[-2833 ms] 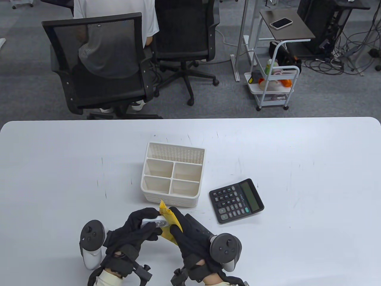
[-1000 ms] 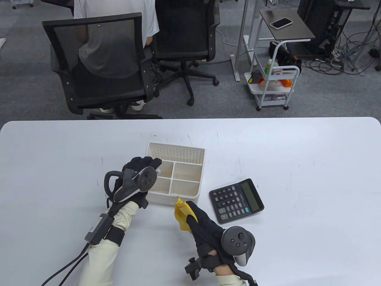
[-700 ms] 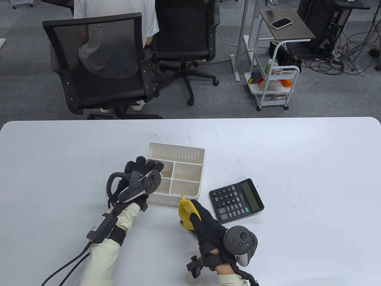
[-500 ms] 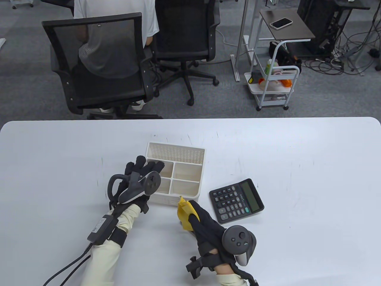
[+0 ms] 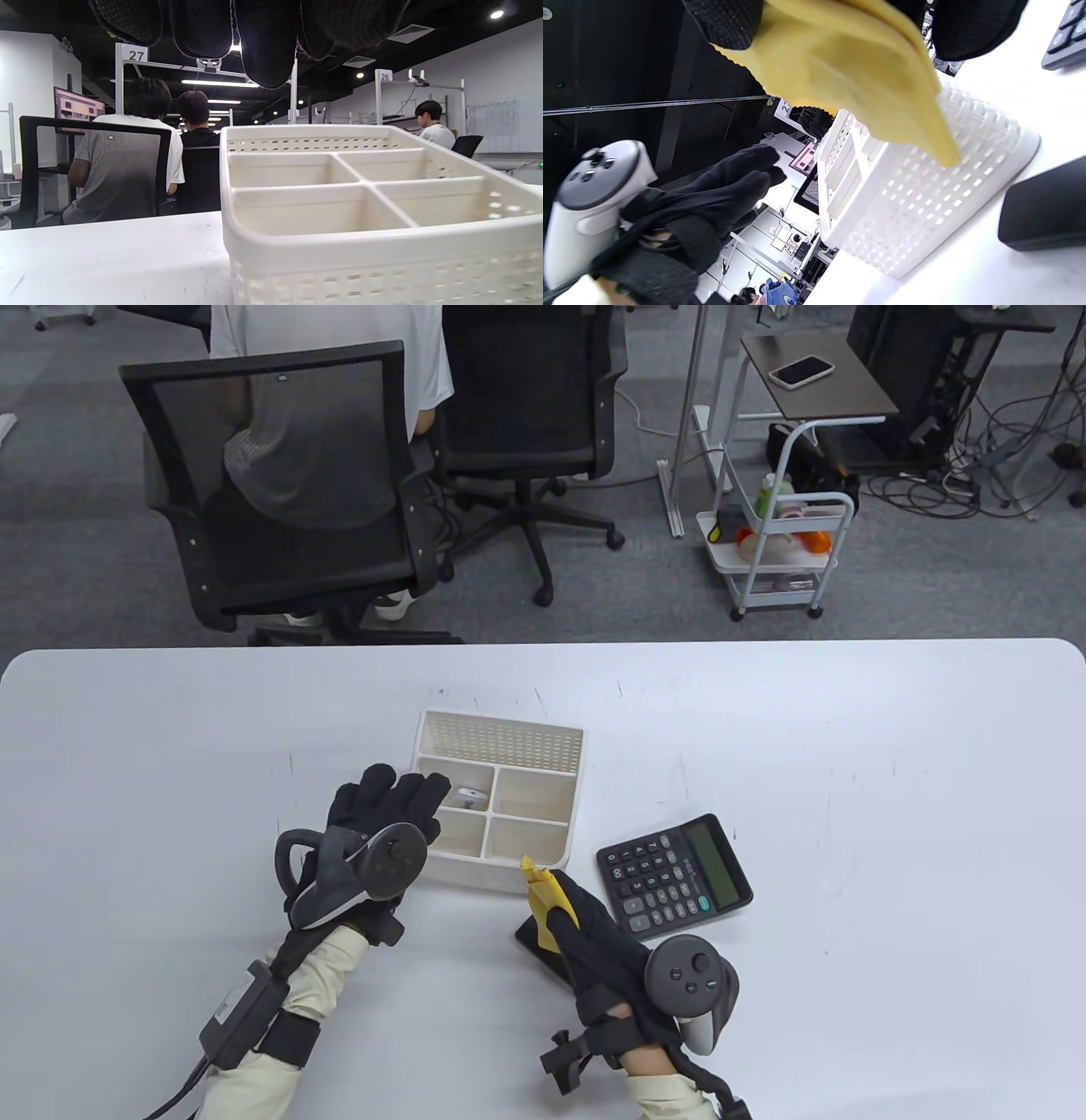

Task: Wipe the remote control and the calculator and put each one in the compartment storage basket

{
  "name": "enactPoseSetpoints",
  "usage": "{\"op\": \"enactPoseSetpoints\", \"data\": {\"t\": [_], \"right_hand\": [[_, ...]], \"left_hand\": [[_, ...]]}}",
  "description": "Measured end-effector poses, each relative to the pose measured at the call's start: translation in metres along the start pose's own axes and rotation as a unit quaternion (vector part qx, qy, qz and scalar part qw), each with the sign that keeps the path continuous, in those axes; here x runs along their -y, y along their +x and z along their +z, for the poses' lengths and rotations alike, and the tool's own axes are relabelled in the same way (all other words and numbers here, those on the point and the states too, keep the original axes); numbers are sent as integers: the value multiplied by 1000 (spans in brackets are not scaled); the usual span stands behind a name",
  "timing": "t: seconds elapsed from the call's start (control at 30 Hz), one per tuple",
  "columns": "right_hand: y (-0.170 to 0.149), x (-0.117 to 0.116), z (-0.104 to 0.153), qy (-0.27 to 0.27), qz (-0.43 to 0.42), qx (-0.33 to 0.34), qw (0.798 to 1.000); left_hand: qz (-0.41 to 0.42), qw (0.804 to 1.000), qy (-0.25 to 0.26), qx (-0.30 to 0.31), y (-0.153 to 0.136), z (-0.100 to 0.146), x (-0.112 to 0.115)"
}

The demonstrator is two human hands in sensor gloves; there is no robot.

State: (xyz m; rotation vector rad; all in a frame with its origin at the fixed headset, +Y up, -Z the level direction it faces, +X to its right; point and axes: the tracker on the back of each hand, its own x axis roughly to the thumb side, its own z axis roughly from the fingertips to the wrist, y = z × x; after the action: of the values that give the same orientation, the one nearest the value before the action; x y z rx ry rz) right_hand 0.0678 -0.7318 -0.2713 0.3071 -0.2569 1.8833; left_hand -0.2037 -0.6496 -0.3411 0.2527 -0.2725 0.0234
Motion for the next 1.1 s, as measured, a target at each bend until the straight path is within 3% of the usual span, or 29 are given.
{"op": "enactPoseSetpoints", "data": {"t": [0.23, 0.43, 0.63, 0.8, 0.97, 1.1], "right_hand": [[1, -11, 2, 49, -1, 21, 999], [9, -27, 6, 120, 53, 65, 989], [21, -41, 12, 169, 74, 106, 977], [27, -44, 13, 166, 81, 115, 976], [27, -37, 12, 117, 103, 103, 982], [28, -24, 9, 77, 106, 90, 987]], "left_hand": [[75, 997, -21, 19, 12, 42, -9], [100, 993, -53, 31, 17, 76, 8], [191, 977, -73, 52, 20, 92, 28], [309, 943, -92, 84, 23, 92, 35], [432, 891, -121, 65, 18, 90, 40], [449, 888, -95, 30, 6, 93, 39]]}}
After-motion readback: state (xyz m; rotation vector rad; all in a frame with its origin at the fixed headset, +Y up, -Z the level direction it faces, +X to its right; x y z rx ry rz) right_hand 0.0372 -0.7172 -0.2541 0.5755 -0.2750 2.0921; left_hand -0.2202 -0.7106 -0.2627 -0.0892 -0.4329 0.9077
